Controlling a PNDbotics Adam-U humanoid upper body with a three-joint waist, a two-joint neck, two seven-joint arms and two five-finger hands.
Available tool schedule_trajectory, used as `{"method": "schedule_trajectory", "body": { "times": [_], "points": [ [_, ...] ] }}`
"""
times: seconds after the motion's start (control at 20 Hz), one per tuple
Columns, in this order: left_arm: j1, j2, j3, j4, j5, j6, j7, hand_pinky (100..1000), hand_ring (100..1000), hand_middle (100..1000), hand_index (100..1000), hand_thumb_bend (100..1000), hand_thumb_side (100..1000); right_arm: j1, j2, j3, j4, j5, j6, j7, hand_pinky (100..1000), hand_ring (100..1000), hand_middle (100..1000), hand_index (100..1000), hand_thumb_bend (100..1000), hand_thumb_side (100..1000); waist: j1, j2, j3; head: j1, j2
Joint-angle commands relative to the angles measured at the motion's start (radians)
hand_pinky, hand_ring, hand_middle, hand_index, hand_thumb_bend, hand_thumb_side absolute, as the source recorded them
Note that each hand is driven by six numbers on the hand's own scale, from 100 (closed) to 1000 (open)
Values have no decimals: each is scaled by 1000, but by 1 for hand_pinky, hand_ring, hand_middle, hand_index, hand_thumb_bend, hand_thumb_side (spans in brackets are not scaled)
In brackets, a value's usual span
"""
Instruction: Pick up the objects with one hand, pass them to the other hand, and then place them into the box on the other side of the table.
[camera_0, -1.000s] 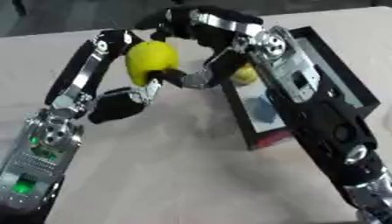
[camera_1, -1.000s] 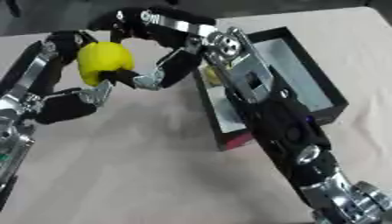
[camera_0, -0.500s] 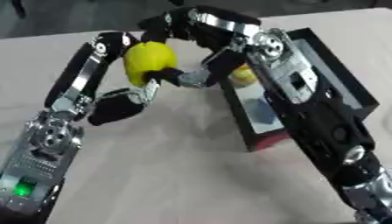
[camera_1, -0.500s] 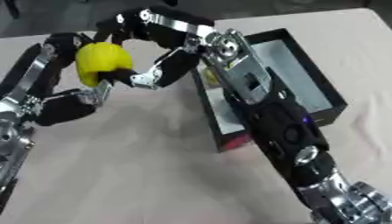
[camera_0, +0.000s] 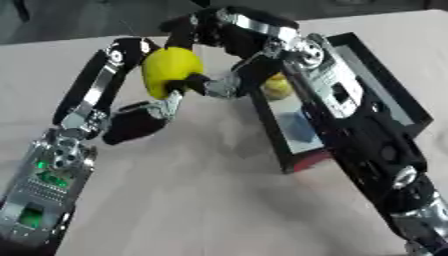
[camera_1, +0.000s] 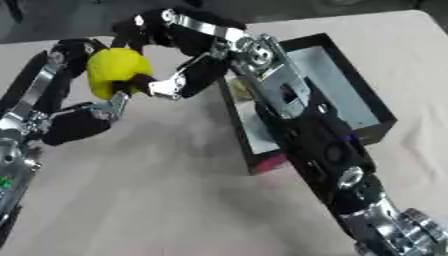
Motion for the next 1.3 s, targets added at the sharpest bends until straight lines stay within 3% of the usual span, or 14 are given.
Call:
{"method": "schedule_trajectory", "body": {
  "times": [0.05,0.55,1.3],
  "points": [
    [-14,-9,-10,-10,-6,-2,-11,813,657,540,641,217,100,-28,7,3,-18,-23,-3,4,921,1000,391,575,100,100,-16,-89,0,-4,-4],
    [-14,-14,-14,-17,-49,11,2,834,712,612,781,543,112,-30,3,0,-22,-41,-46,12,910,1000,334,530,100,100,-17,-92,-4,-7,-1],
    [-4,-20,-16,-15,-105,110,114,823,712,611,845,715,248,-28,-3,1,-31,-60,-58,-47,898,962,257,504,100,100,-16,-92,-4,-8,-2]
  ]
}}
